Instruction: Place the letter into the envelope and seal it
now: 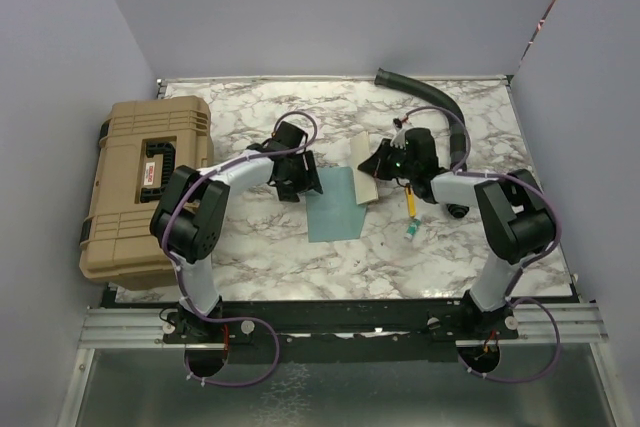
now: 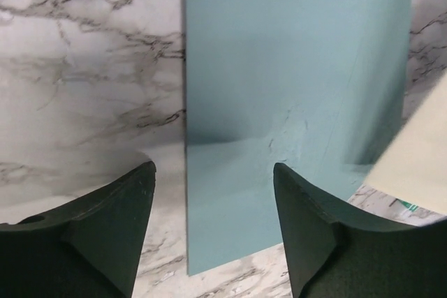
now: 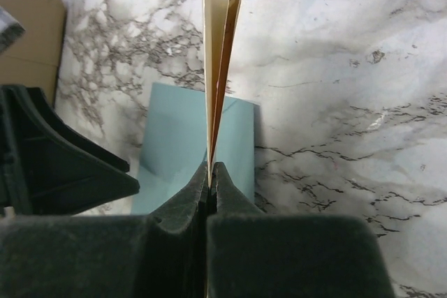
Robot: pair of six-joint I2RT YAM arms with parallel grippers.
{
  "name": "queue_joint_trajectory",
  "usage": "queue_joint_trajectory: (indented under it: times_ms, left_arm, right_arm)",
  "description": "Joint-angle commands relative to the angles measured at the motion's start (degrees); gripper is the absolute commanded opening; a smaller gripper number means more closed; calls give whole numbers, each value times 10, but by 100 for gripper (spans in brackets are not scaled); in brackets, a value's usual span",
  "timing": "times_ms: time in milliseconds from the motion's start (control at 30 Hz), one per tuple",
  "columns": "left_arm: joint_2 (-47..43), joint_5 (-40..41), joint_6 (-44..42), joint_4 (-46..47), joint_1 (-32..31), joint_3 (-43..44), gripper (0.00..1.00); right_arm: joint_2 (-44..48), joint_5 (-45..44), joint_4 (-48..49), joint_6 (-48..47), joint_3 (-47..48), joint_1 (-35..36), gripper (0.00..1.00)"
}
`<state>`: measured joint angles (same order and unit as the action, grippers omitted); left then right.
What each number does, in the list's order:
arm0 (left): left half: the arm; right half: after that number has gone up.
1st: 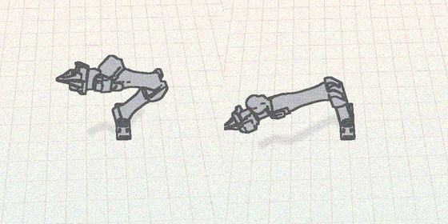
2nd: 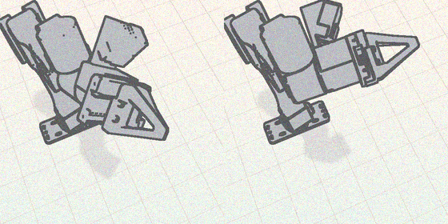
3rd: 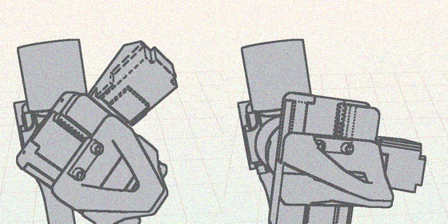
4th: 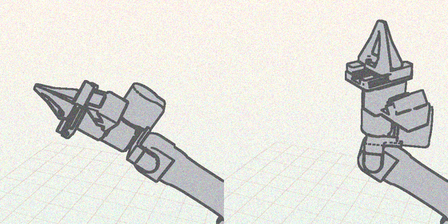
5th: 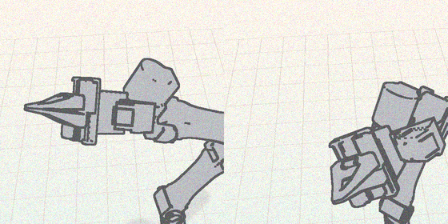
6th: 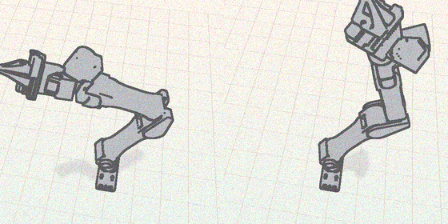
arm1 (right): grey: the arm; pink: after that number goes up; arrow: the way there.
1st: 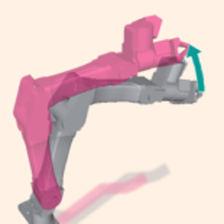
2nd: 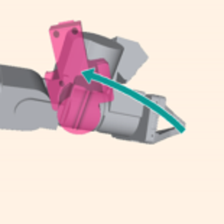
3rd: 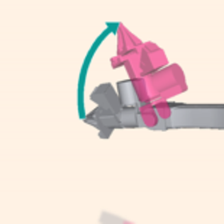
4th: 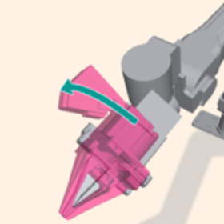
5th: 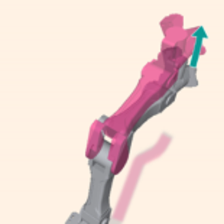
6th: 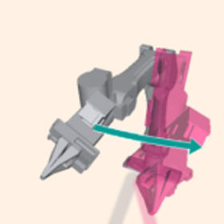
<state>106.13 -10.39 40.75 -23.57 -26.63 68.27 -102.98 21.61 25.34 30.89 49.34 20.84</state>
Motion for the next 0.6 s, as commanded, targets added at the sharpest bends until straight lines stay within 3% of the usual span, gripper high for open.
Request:
queue_joint_trajectory:
  times_ms: [0, 167, 333, 567]
  left_arm:
    - [-23, 45, -32, -73, 0, -24, 71]
    - [-39, -3, -48, -75, -1, -52, 70]
    - [-51, -50, -43, -79, 0, -78, 63]
    - [-71, -87, -31, -76, -1, -108, 63]
  right_arm:
    - [53, -6, -7, 55, -6, 5, 1]
    - [64, -11, 49, 110, -49, 24, 1]
    - [47, -57, 95, 121, -84, 44, 1]
    - [26, -98, 185, 102, -137, 68, 1]
